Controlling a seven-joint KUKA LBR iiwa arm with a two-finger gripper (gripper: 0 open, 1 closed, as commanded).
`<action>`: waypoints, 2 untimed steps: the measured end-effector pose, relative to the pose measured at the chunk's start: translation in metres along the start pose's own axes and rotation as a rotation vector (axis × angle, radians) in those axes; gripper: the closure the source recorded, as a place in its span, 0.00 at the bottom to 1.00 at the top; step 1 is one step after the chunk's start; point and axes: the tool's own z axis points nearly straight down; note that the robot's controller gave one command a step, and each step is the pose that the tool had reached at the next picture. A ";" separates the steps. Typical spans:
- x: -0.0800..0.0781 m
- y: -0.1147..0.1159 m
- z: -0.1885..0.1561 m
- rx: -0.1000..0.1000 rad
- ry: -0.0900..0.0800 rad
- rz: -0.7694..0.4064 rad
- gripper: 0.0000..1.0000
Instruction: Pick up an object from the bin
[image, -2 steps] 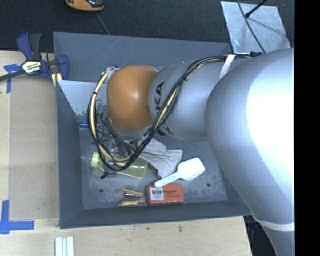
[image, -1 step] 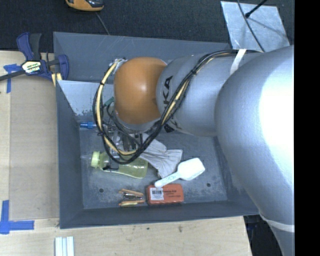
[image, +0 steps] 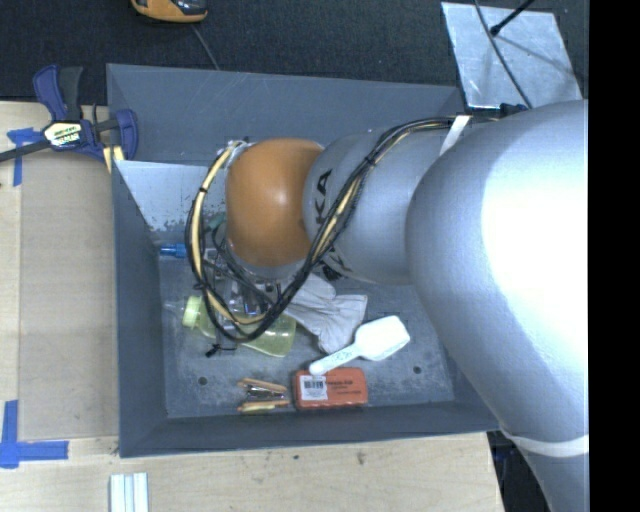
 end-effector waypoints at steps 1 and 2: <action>-0.004 0.005 0.017 -0.012 -0.011 0.057 1.00; -0.004 0.005 0.017 -0.012 -0.012 0.065 1.00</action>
Offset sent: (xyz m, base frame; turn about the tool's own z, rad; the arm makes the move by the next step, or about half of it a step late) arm 0.0000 0.0000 0.0000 0.0000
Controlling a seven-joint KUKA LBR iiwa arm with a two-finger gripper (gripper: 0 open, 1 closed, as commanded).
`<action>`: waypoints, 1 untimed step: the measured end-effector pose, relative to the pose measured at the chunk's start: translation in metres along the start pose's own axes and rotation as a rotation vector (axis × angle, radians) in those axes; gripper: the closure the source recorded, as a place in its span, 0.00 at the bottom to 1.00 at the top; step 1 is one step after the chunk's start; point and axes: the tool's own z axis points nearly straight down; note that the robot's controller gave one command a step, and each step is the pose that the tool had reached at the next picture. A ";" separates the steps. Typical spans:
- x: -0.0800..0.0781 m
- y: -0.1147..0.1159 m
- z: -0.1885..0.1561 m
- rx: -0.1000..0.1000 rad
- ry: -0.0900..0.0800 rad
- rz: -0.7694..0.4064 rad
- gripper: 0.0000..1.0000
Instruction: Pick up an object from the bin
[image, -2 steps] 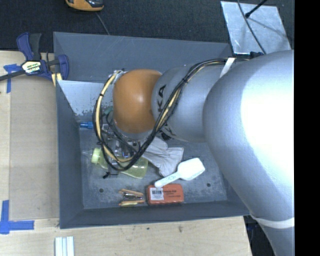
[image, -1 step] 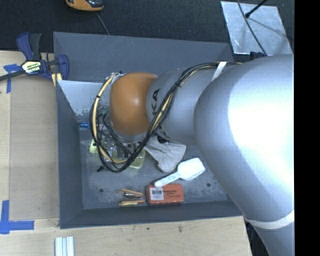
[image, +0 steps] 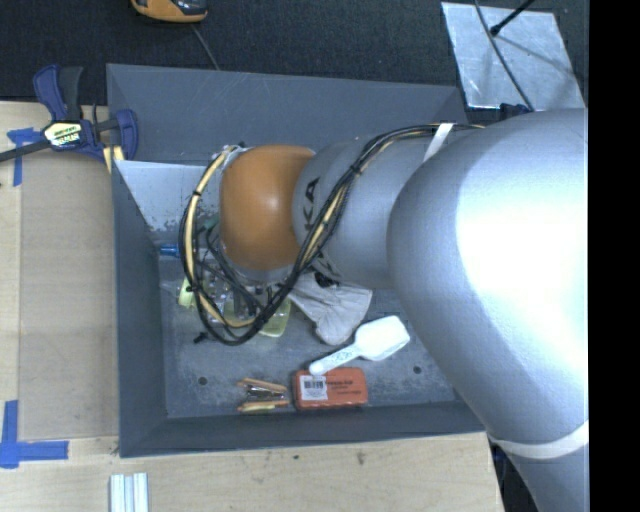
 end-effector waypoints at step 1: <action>0.000 0.001 -0.003 0.001 0.000 0.002 1.00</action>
Offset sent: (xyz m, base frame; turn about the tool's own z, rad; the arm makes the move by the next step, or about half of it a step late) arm 0.0001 0.0002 0.0694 -0.0001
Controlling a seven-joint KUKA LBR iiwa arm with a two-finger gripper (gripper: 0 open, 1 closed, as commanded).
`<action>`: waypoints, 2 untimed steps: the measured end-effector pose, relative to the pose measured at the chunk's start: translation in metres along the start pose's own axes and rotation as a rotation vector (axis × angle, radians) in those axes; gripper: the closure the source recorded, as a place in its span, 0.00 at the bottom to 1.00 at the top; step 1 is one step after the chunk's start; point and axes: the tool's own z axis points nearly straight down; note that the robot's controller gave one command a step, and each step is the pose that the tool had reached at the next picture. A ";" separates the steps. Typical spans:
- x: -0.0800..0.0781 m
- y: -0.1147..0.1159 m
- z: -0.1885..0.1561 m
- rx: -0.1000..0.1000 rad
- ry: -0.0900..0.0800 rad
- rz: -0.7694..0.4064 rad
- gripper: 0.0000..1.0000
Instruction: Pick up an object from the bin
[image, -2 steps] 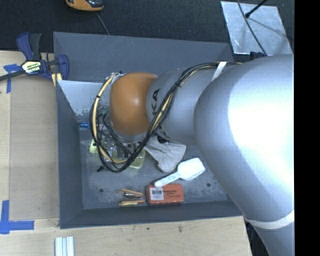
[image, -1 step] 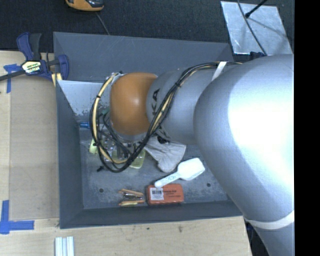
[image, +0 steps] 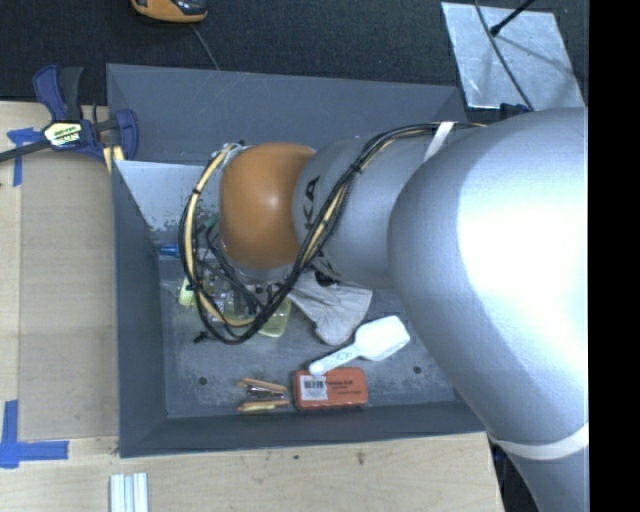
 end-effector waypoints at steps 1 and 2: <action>0.001 -0.001 -0.008 0.005 0.005 -0.002 1.00; 0.002 -0.002 -0.025 0.012 0.012 -0.001 1.00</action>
Offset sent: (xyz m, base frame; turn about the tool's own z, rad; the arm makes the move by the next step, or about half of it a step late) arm 0.0002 0.0001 0.0476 -0.0001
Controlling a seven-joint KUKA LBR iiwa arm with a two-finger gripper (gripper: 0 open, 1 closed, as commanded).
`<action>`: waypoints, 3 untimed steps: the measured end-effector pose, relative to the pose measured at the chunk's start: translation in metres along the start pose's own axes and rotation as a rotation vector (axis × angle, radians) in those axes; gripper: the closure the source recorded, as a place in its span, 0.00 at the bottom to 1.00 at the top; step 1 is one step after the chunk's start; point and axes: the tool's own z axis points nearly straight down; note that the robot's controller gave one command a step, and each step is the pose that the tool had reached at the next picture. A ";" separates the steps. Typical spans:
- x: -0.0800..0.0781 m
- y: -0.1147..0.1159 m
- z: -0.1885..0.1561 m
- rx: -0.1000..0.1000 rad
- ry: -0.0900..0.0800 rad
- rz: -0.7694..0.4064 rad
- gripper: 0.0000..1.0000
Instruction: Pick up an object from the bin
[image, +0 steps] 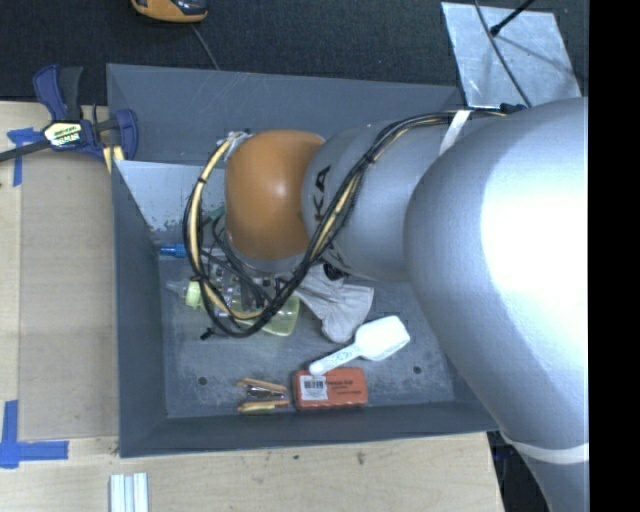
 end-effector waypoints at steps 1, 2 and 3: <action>-0.001 0.000 -0.011 0.000 -0.002 0.001 1.00; -0.001 0.000 -0.017 0.000 -0.001 0.002 1.00; -0.001 0.000 -0.022 0.001 -0.001 0.002 1.00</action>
Offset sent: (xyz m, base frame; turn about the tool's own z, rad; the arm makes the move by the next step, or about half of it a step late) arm 0.0000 0.0001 0.0044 0.0000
